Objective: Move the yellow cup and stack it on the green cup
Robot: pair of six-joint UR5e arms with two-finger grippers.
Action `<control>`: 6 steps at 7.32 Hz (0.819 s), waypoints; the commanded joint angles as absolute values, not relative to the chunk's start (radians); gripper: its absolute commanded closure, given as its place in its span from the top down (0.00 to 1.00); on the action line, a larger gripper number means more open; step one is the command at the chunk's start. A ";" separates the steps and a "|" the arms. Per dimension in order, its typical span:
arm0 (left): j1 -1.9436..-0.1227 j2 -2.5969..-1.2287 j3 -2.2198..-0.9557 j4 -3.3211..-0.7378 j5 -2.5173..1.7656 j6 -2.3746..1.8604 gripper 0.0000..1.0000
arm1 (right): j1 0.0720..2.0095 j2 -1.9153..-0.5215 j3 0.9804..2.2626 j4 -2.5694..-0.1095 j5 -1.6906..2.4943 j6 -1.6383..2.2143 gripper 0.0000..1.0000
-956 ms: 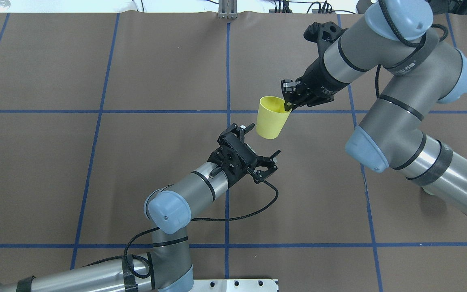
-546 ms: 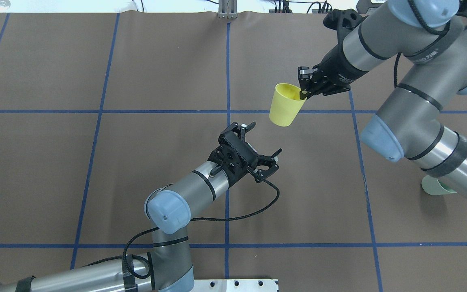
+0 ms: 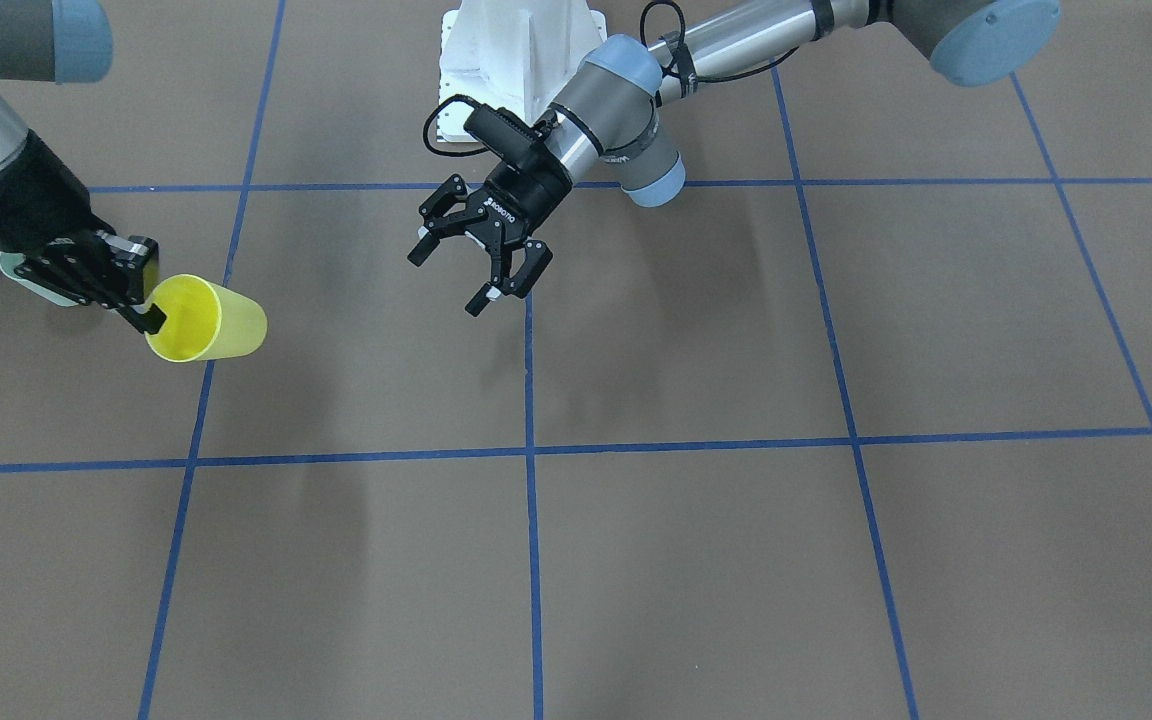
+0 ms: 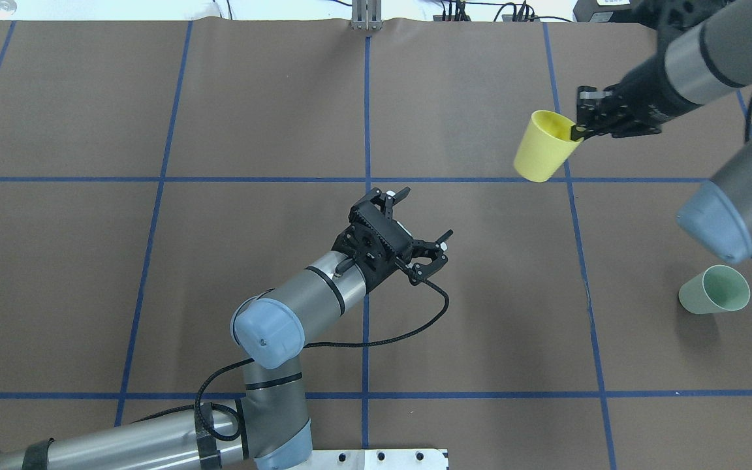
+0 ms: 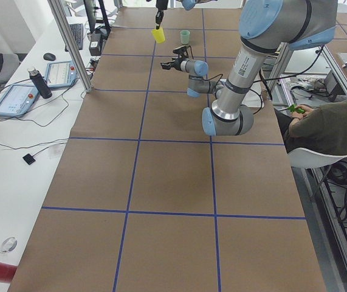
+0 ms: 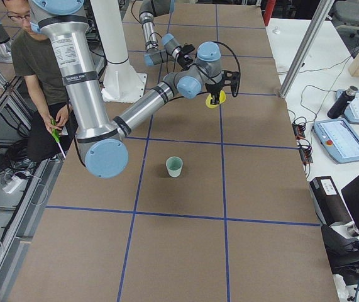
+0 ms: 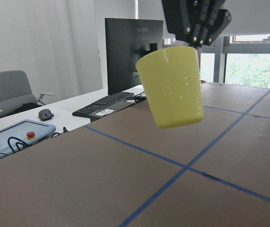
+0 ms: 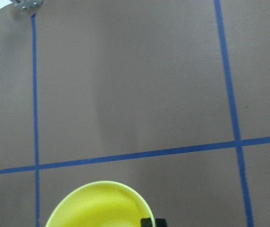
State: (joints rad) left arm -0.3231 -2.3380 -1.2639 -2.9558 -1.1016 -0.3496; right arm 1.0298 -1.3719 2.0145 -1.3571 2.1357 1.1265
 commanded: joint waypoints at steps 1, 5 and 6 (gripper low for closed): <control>-0.426 -2.333 -1.138 -2.950 -1.078 -0.534 0.99 | 1.045 -1.556 2.149 -1.351 2.022 1.118 0.00; -0.630 -2.333 -1.077 -2.789 -1.368 -0.957 0.99 | 1.043 -1.923 2.269 -1.125 1.860 1.114 0.00; -0.661 -2.326 -1.077 -2.758 -1.408 -0.969 0.99 | 1.042 -1.969 2.263 -1.079 1.852 1.108 0.00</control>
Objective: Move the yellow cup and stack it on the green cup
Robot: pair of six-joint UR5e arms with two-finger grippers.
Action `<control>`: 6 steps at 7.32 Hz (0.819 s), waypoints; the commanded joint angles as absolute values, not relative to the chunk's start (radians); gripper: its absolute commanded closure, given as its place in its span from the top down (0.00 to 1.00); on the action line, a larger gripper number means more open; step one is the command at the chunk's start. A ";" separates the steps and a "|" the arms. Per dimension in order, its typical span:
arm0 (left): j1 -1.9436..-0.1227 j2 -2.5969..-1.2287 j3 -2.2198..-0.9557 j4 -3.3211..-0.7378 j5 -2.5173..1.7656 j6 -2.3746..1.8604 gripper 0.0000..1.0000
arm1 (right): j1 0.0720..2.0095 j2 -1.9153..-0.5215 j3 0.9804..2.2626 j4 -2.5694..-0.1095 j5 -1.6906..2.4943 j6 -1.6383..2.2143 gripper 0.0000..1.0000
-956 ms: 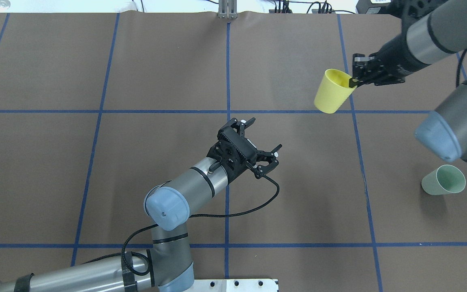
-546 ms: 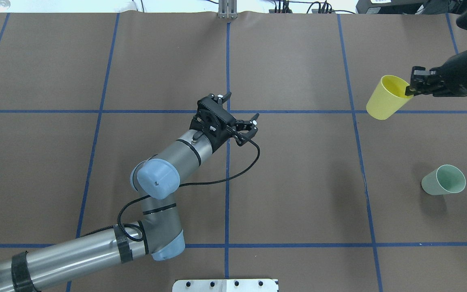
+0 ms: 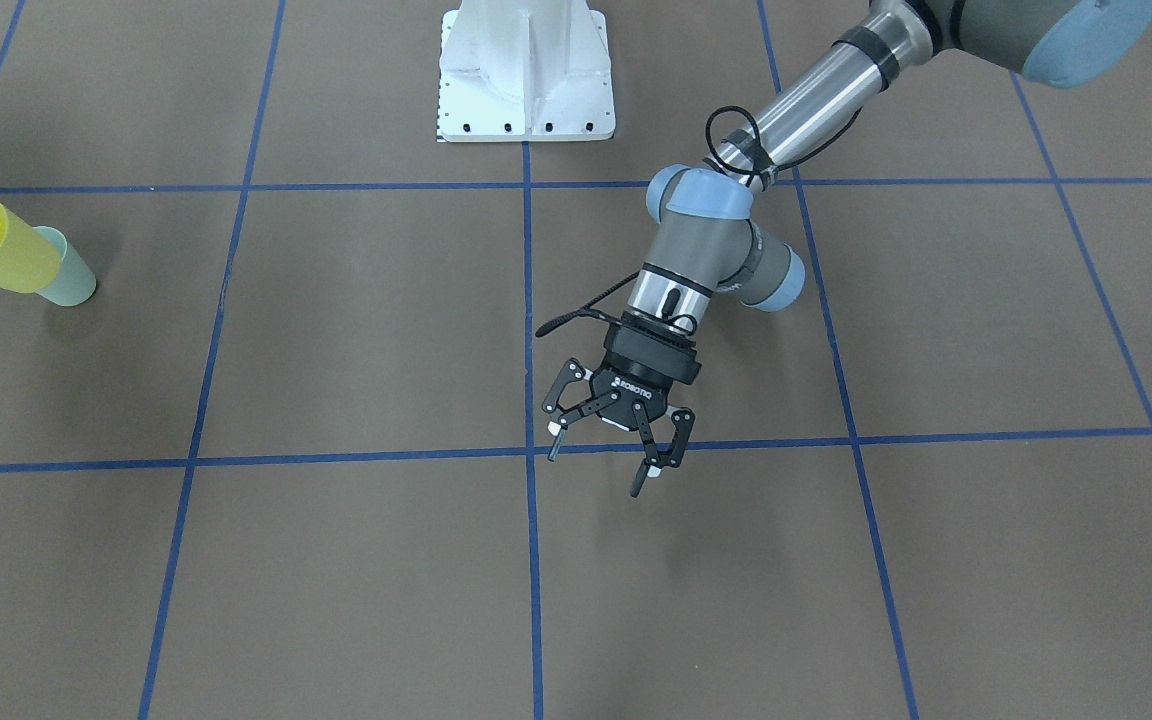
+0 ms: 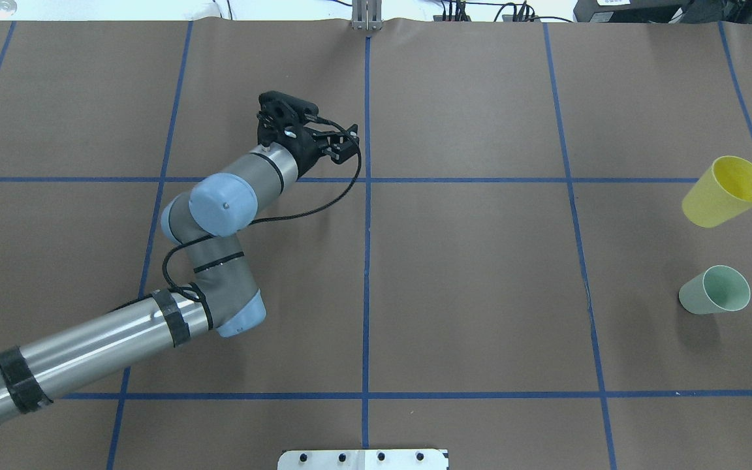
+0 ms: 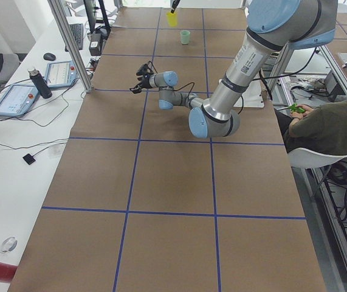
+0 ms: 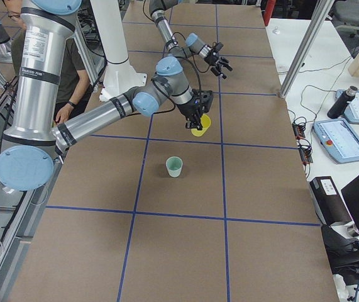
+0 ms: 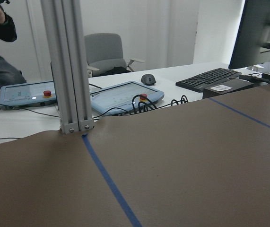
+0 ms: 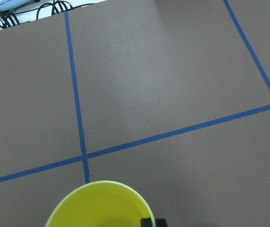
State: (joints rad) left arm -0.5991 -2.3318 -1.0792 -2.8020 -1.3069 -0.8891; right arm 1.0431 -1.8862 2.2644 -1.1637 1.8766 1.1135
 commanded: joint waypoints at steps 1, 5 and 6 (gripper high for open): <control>-0.708 -2.316 -1.075 -2.728 -1.445 -0.976 0.99 | 1.042 -1.980 2.220 -1.007 1.838 1.103 0.00; -0.807 -2.246 -1.101 -2.672 -1.588 -0.974 0.99 | 1.023 -2.035 2.079 -0.717 1.830 1.086 0.00; -0.810 -2.240 -1.104 -2.674 -1.589 -0.973 0.99 | 0.984 -2.057 2.079 -0.663 1.835 1.086 0.00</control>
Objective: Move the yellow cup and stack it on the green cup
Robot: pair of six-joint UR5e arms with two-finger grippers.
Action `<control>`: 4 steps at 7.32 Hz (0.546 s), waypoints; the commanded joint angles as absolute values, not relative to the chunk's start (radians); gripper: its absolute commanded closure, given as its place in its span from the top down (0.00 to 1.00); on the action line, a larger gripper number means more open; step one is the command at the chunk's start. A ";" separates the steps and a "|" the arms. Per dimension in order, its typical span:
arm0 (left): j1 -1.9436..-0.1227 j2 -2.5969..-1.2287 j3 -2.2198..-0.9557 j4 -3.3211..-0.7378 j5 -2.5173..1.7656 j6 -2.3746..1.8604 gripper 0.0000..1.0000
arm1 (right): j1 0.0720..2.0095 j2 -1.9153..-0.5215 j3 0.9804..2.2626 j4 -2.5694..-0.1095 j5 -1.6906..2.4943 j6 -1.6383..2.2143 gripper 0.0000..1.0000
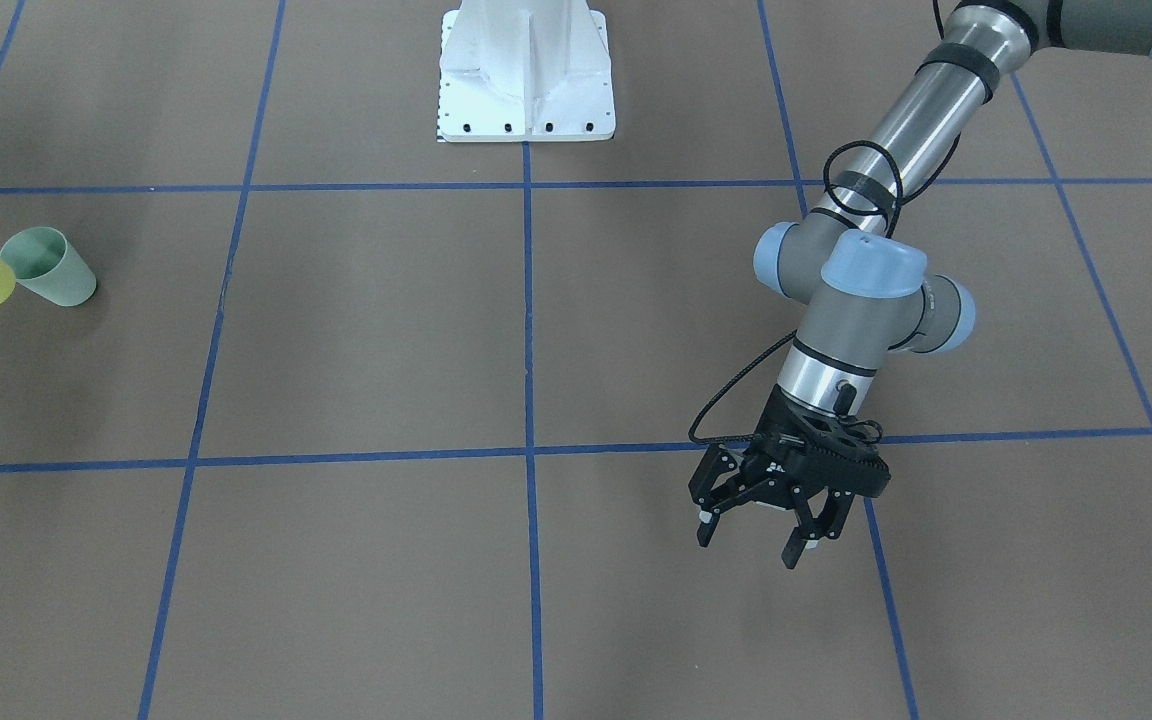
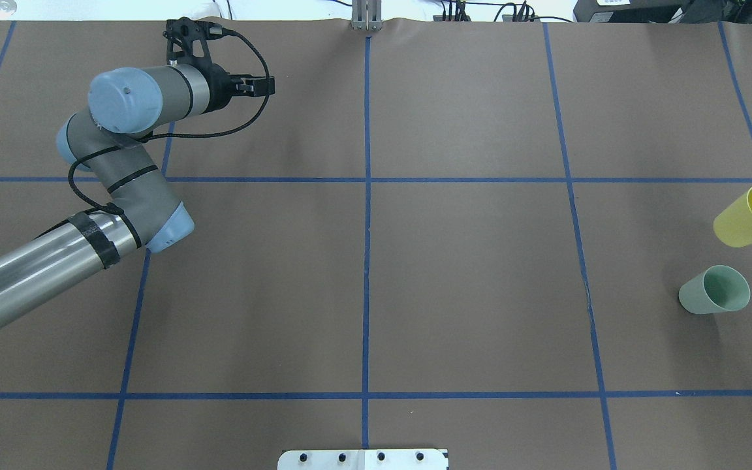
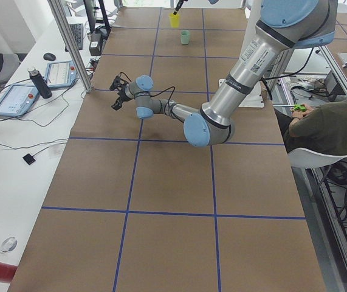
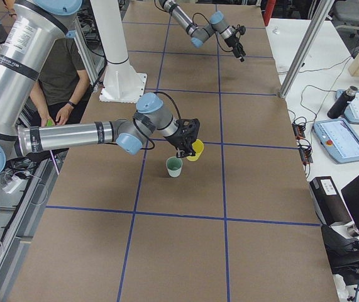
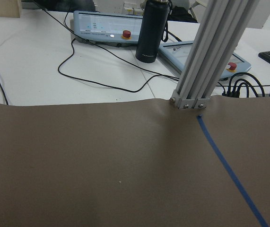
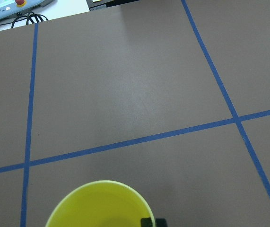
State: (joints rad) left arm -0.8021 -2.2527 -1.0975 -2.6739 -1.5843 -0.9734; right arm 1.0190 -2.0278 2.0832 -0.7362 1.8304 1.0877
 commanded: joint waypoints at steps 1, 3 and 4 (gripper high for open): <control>-0.811 -2.240 -1.104 -2.672 -1.589 -0.973 0.99 | 0.939 -2.086 2.076 -0.605 1.836 1.066 0.00; -0.811 -2.240 -1.104 -2.672 -1.589 -0.973 0.99 | 0.925 -2.129 2.065 -0.548 1.838 0.982 0.00; -0.811 -2.240 -1.104 -2.674 -1.589 -0.973 0.99 | 0.925 -2.150 2.036 -0.516 1.838 0.932 0.00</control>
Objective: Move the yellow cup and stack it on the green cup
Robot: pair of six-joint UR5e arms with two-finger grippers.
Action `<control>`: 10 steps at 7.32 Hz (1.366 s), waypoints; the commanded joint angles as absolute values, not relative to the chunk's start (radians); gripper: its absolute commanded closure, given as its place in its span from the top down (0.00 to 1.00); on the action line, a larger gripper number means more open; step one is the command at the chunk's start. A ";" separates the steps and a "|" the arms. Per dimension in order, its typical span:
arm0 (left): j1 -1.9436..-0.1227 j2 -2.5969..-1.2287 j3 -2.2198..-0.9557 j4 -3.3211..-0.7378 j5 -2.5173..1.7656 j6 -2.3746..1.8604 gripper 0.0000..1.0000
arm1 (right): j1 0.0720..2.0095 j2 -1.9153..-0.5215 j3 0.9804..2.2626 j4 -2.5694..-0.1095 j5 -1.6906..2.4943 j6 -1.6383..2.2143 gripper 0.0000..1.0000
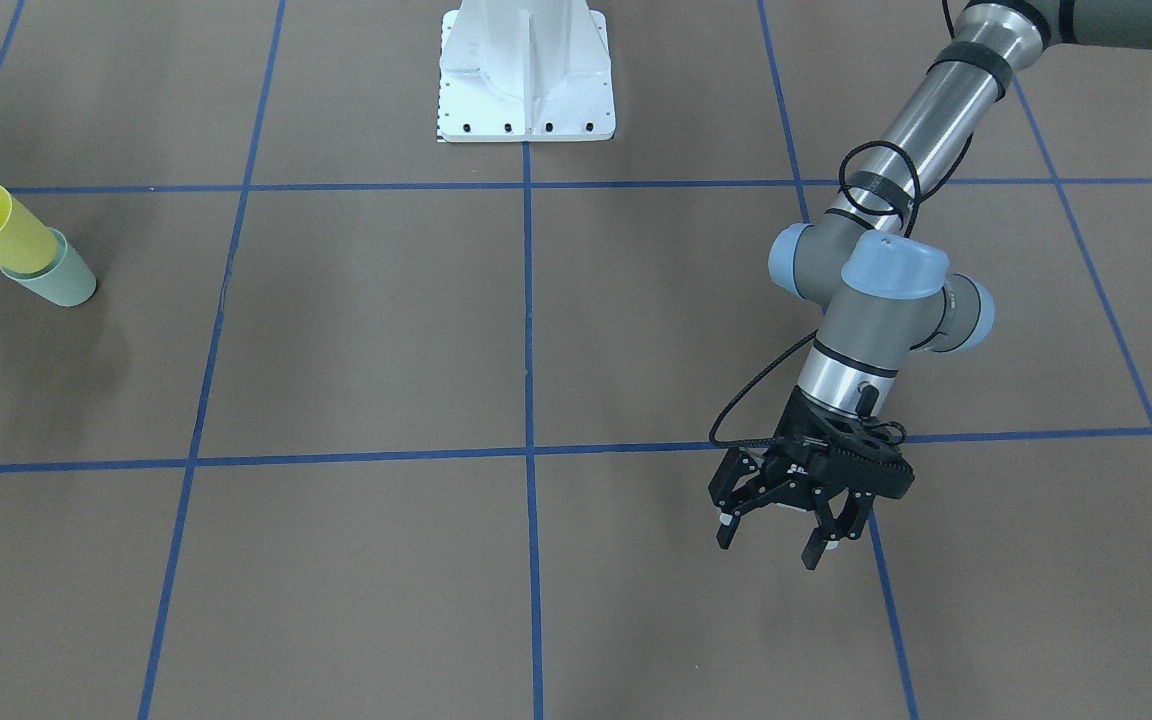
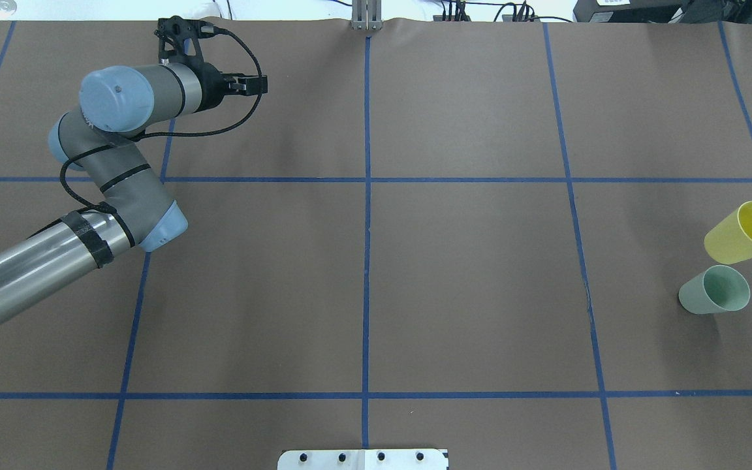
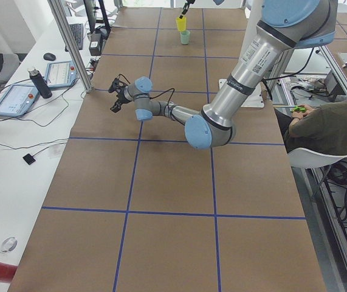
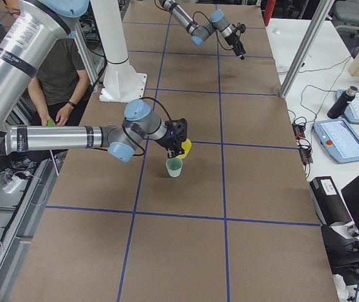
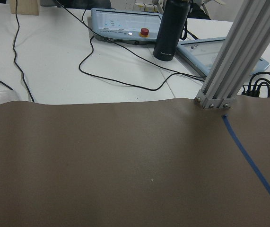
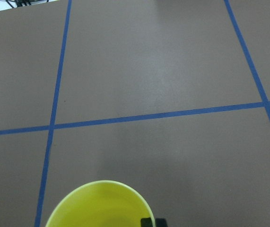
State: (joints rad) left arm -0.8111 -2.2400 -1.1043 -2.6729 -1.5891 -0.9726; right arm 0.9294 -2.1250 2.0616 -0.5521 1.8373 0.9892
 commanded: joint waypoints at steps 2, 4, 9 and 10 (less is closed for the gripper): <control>-0.811 -2.238 -1.104 -2.674 -1.589 -0.973 0.99 | 0.925 -2.152 2.016 -0.499 1.841 0.927 0.00; -0.811 -2.238 -1.104 -2.674 -1.589 -0.973 0.99 | 0.922 -2.149 2.011 -0.499 1.861 0.933 0.00; -0.811 -2.237 -1.108 -2.674 -1.589 -0.973 0.99 | 0.919 -2.137 1.991 -0.499 1.862 0.927 0.00; -0.811 -2.237 -1.108 -2.674 -1.589 -0.973 0.99 | 0.919 -2.131 1.990 -0.499 1.870 0.927 0.00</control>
State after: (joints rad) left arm -0.8115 -2.2366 -1.1072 -2.6737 -1.5892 -0.9725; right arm 0.9192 -2.1372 1.9919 -0.4985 1.8635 0.9269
